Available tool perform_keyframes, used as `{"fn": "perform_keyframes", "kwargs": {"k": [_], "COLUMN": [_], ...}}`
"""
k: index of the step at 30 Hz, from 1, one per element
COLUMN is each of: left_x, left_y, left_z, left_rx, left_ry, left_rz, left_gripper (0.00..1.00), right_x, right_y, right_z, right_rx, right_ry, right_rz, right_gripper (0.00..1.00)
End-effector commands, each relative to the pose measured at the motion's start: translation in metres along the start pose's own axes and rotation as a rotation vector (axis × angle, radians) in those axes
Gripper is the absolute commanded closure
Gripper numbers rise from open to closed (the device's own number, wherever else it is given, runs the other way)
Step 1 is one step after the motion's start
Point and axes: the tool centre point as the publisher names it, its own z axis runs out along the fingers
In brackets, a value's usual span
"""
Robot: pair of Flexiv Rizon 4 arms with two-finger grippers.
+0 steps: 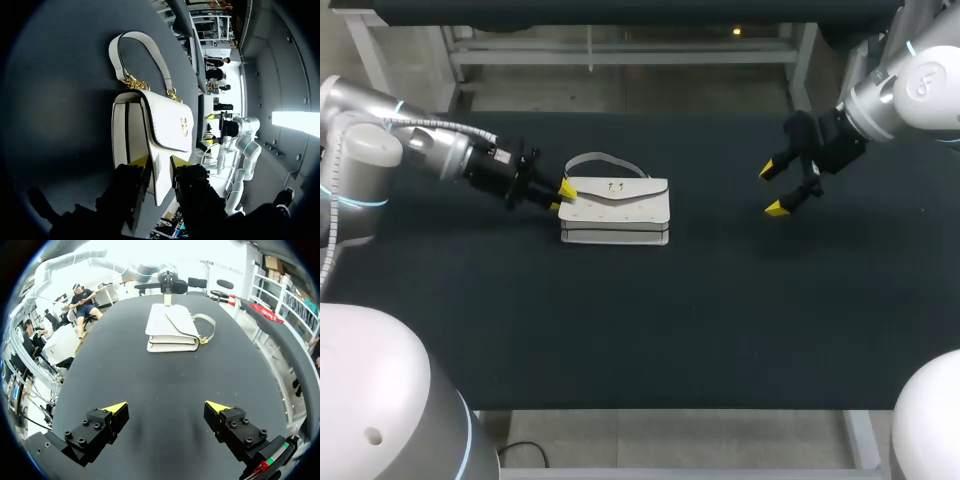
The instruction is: Pick up the bag, open it, inspect its contents, close it, and place it on the opposite side
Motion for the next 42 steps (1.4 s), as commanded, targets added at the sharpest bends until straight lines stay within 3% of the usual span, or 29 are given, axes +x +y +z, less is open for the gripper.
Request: {"fn": "perform_keyframes", "kwargs": {"k": [1, 11, 32, 42], "left_x": [-0.002, -0.005, 0.023, 0.032], "left_y": [-0.001, 0.001, 0.004, -0.003], "left_z": [0.003, 0.009, 0.071, 0.087], "left_rx": [-0.003, -0.026, -0.054, -0.056], "left_ry": [-0.001, -0.009, 0.066, 0.081], "left_rz": [-0.004, -0.005, 0.050, 0.055], "left_gripper": [1.00, 1.00, 1.00, 1.00], "right_x": [0.000, 0.000, 0.000, 0.000], "right_y": [0.000, 0.000, 0.000, 0.000], "right_z": [0.001, 0.001, 0.001, 0.001], "right_rx": [-0.001, -0.001, -0.001, -0.001], "right_ry": [0.000, 0.000, 0.000, 0.000], "right_rz": [0.000, 0.000, 0.000, 0.000], "right_gripper": [0.00, 0.00, 0.00, 0.00]}}
